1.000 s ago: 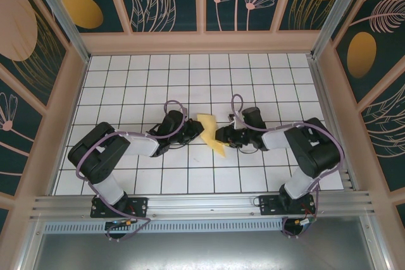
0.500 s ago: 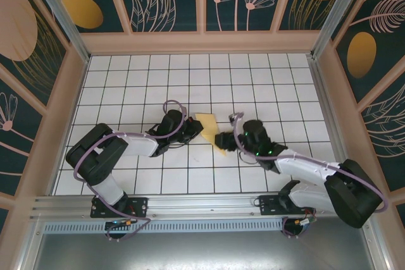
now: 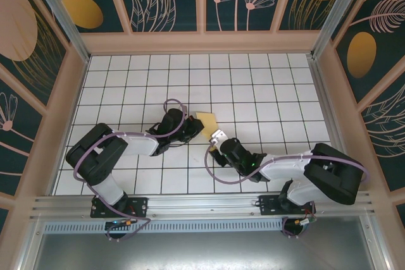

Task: Fold a paper plane with a square sheet of paper (pick it up from the middle)
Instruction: Fold the wing for the fifth time at the center of the table.

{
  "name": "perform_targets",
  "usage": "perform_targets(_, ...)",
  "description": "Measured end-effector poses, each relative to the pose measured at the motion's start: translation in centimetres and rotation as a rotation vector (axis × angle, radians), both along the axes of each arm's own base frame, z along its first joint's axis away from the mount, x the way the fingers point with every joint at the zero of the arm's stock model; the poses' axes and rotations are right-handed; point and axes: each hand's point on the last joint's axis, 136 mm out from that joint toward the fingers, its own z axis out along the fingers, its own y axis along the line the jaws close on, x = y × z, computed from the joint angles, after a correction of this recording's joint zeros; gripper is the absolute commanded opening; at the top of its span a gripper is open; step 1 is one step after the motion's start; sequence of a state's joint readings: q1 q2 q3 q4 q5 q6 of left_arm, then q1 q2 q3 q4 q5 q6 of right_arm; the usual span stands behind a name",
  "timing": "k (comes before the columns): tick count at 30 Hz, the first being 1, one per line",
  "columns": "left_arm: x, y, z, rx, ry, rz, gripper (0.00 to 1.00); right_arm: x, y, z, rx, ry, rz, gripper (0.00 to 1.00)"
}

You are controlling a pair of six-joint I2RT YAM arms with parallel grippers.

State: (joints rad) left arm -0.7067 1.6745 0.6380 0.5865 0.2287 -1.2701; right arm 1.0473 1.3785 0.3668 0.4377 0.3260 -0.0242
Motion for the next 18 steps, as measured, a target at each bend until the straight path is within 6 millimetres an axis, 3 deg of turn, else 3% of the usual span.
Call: perform_targets(18,-0.1,-0.1,0.0,-0.003,0.002,-0.006,0.06,1.8,0.9,-0.9,-0.159,-0.142,0.017,0.25)
